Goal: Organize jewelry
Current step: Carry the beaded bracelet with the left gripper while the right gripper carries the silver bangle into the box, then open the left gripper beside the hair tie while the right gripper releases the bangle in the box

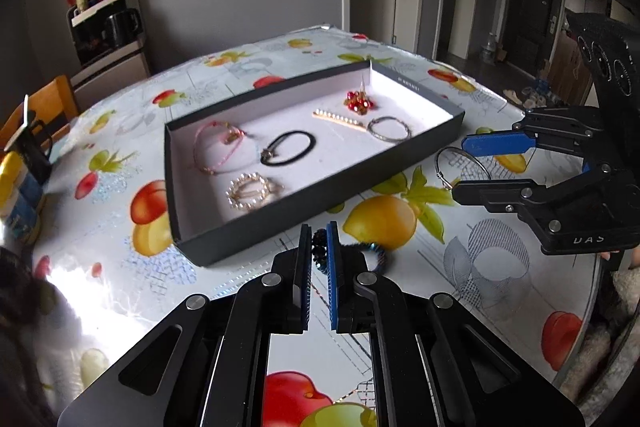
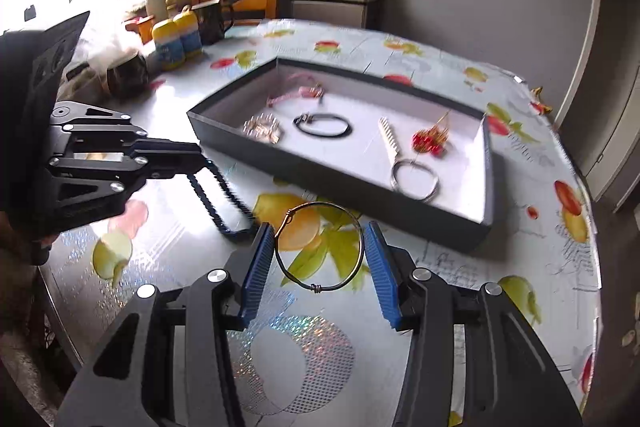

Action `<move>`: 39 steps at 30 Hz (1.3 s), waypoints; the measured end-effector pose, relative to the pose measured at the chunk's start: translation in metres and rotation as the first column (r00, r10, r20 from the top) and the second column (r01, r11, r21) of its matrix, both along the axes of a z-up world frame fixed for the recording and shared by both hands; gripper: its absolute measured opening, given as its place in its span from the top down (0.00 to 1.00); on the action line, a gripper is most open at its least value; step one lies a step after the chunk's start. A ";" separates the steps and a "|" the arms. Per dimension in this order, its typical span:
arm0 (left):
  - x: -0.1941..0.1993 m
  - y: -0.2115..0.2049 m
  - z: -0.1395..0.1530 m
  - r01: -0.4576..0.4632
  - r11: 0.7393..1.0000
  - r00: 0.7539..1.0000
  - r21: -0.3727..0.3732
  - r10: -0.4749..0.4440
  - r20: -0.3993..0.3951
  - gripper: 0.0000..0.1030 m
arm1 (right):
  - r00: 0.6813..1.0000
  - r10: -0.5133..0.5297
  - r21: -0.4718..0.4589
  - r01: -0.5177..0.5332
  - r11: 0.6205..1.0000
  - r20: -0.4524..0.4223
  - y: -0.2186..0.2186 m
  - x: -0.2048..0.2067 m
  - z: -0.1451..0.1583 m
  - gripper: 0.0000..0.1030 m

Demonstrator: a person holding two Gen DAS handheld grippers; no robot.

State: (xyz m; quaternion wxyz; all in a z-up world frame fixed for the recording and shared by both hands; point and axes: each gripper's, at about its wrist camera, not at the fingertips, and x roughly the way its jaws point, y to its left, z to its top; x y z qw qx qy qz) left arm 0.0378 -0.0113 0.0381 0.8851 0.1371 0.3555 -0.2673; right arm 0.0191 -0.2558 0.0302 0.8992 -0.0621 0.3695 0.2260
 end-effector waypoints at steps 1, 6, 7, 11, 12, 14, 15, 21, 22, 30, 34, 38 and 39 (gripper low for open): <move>0.002 0.002 0.009 -0.005 1.000 1.000 -0.001 0.005 0.019 0.93 | 1.000 -0.005 0.002 0.005 1.000 0.010 -0.002 0.002 0.005 0.55; 0.020 0.000 0.042 -0.027 1.000 0.996 -0.004 0.027 0.087 0.93 | 0.997 -0.051 0.009 0.051 0.999 0.056 -0.013 0.023 0.023 0.55; 0.025 -0.003 0.046 -0.027 1.000 0.995 -0.006 0.028 0.094 0.93 | 0.996 -0.062 0.011 0.062 0.998 0.060 -0.016 0.029 0.025 0.55; 0.050 -0.026 0.058 0.000 1.000 0.995 -0.031 0.003 0.098 0.93 | 0.992 -0.114 0.023 0.113 0.993 0.055 -0.029 0.051 0.026 0.55; 0.056 -0.034 0.057 0.014 0.999 0.996 -0.041 -0.011 0.086 0.93 | 0.991 -0.127 0.027 0.126 0.992 0.050 -0.033 0.055 0.025 0.55; 0.067 -0.050 0.051 0.037 0.998 0.997 -0.047 -0.034 0.067 0.93 | 0.987 -0.156 0.040 0.155 0.987 0.039 -0.043 0.062 0.021 0.55; 0.071 -0.057 0.046 0.045 0.998 0.998 -0.049 -0.042 0.055 0.93 | 0.985 -0.169 0.047 0.168 0.985 0.033 -0.048 0.064 0.019 0.55; 0.094 -0.073 -0.002 0.032 0.999 0.997 -0.021 -0.033 -0.070 0.93 | 0.979 -0.201 0.052 0.202 0.978 -0.010 -0.064 0.071 0.005 0.55; 0.096 -0.071 -0.009 0.018 1.000 0.996 -0.010 -0.019 -0.082 0.93 | 0.980 -0.200 0.050 0.200 0.978 -0.009 -0.064 0.071 0.004 0.55; 0.101 -0.046 -0.032 -0.039 0.999 0.990 0.022 0.041 -0.133 0.93 | 0.988 -0.156 0.042 0.156 0.987 -0.003 -0.031 0.097 0.011 0.55; 0.100 -0.043 -0.033 -0.042 0.999 0.992 0.024 0.045 -0.122 0.93 | 0.987 -0.162 0.042 0.162 0.986 -0.014 -0.013 0.123 0.012 0.55; 0.105 -0.033 -0.030 -0.070 0.998 0.989 -0.004 0.068 -0.133 0.73 | 0.983 -0.177 0.033 0.179 0.983 -0.045 0.001 0.147 0.003 0.55; 0.105 -0.030 -0.027 -0.080 0.997 0.989 -0.015 0.077 -0.127 0.68 | 0.982 -0.178 0.030 0.180 0.983 -0.060 0.004 0.153 0.000 0.55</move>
